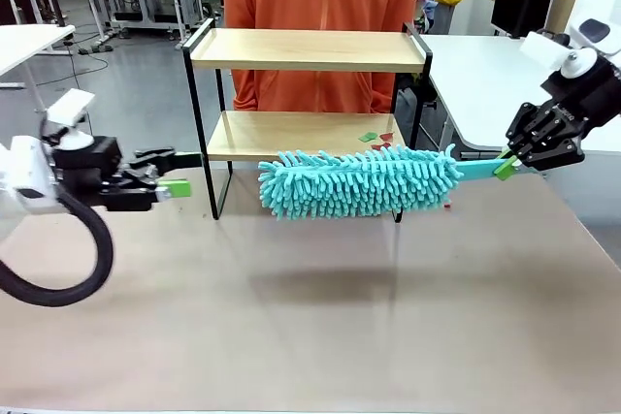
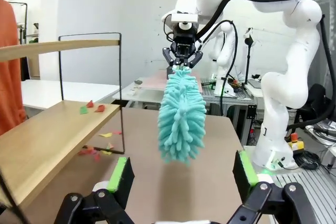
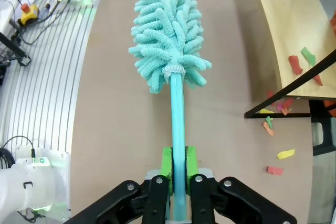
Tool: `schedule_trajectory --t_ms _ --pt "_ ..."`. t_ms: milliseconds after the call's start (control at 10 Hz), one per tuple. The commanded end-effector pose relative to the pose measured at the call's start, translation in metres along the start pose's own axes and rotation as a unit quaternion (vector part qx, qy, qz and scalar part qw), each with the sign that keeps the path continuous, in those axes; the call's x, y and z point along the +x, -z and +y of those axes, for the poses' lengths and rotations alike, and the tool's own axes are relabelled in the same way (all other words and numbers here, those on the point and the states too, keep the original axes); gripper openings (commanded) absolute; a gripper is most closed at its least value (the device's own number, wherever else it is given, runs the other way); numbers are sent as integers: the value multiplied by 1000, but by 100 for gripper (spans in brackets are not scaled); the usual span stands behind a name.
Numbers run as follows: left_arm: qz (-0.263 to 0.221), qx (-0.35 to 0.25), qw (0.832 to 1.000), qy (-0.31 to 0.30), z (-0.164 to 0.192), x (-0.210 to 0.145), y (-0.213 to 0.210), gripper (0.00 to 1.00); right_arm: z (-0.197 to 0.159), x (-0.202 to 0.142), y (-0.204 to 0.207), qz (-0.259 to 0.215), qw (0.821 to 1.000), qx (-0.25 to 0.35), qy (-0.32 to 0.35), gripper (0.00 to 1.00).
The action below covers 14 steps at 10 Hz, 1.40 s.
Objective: Clean the shelf.
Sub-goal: Hand the Duster back to the human.
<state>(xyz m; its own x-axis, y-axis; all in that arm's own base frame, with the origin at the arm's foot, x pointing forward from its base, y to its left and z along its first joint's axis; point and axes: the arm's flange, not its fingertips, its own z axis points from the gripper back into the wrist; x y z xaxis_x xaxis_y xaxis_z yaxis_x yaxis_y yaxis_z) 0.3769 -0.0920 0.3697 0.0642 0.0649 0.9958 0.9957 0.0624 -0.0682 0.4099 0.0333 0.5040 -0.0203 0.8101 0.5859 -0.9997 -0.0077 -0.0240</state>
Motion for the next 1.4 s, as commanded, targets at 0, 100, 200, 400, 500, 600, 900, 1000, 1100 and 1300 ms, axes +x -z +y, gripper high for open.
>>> schedule_trajectory --t_ms 0,100,200,400,500,600,900,1000,1100,1300 --pt "-5 11 1000 15 -31 -16 29 100 3 1 -1 -13 1000 -3 -6 13" --pt "3 7 1000 23 -33 -16 46 100 3 1 -1 -13 1000 -3 -6 13" --pt "6 5 1000 30 -35 -17 58 100 3 1 -1 -13 1000 -3 -6 13" --pt "1 6 999 34 -31 -23 78 100 3 1 -1 -13 1000 -3 -6 13" --pt "1 2 1000 30 -28 -26 86 100 3 1 -1 -13 1000 -3 -6 13" --pt "-3 2 999 32 -27 -29 94 100 3 1 -1 -13 1000 -3 -6 13" --pt "-13 -22 999 32 -24 -30 119 100 3 1 -1 -13 1000 -3 -6 13" --pt "-18 -29 999 33 -24 -30 130 100 3 1 -1 -13 1000 -3 -6 13" --pt "-24 -33 999 34 -24 -30 138 100 3 1 -1 -13 1000 -3 -6 13" --pt "-22 -44 998 34 -22 -30 153 100 3 1 -1 -13 1000 -3 -6 13"
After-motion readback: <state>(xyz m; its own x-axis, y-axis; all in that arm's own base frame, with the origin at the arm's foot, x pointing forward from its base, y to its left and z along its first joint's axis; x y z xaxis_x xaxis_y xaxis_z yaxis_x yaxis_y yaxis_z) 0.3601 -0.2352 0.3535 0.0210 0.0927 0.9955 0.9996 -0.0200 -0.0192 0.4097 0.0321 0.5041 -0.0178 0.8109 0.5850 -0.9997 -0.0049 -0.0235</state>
